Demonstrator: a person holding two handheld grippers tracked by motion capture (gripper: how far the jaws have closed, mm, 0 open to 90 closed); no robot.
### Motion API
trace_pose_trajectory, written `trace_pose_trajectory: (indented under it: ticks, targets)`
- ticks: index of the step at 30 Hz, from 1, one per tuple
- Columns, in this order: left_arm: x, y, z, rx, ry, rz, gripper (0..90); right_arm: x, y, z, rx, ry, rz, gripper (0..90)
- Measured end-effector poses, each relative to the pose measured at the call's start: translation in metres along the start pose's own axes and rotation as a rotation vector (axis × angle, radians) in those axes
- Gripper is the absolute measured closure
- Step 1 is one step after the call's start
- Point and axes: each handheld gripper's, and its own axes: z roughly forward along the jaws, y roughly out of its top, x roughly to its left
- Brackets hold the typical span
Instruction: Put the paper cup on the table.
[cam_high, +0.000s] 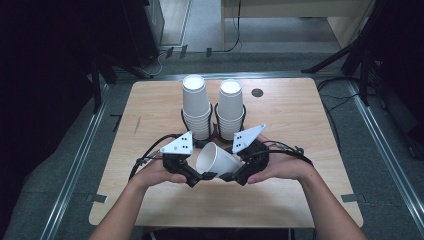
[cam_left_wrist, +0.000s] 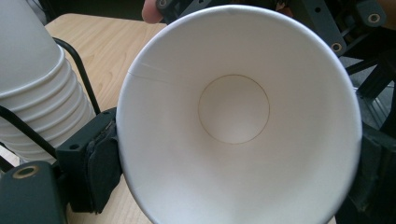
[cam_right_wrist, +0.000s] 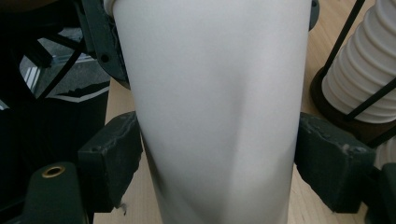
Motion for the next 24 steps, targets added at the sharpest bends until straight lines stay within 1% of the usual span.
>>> trace_pose_trajectory:
  ticks: [3, 4, 9, 12, 15, 16, 17, 19, 21, 24]
  targets:
    - [-0.0005, 0.0004, 0.0007, 0.004, 0.0, 0.005, 8.0, 0.0002, -0.0002, 0.0019, 0.011, 0.003, 0.005, 19.2]
    - [-0.0008, 0.0009, 0.0009, 0.007, 0.0, 0.009, 8.0, 0.0006, -0.0003, 0.0036, 0.021, 0.003, 0.001, 19.4]
    - [-0.0017, 0.0005, 0.001, 0.007, -0.001, 0.012, 8.5, 0.0024, -0.0001, 0.0054, 0.037, 0.001, -0.001, 21.3]
    - [-0.0018, 0.0006, 0.0006, 0.007, -0.002, 0.016, 8.8, 0.0032, -0.0003, 0.0048, 0.04, -0.002, -0.01, 22.2]
    - [-0.002, 0.0004, 0.0003, -0.008, -0.004, 0.016, 8.1, 0.0033, -0.0003, 0.0036, 0.034, -0.005, -0.024, 22.4]
    - [-0.0021, 0.0007, 0.0, -0.012, 0.005, 0.018, 7.7, 0.0038, -0.0002, 0.0032, 0.033, -0.004, -0.021, 22.4]
    - [-0.0019, 0.0011, -0.0002, -0.014, 0.007, 0.018, 7.3, 0.0038, 0.0001, 0.0024, 0.028, -0.013, -0.027, 22.4]
    - [-0.0018, 0.0016, -0.0005, -0.015, 0.013, 0.016, 7.0, 0.0038, 0.0002, 0.0021, 0.024, -0.017, -0.026, 22.5]
    - [-0.0018, 0.0023, -0.0019, -0.019, 0.026, 0.012, 6.9, 0.0025, -0.0005, 0.001, 0.02, -0.025, -0.026, 22.6]
    - [-0.0014, 0.0016, -0.0036, -0.018, 0.034, 0.005, 7.0, 0.0015, -0.0029, 0.0005, 0.018, -0.031, -0.026, 22.8]
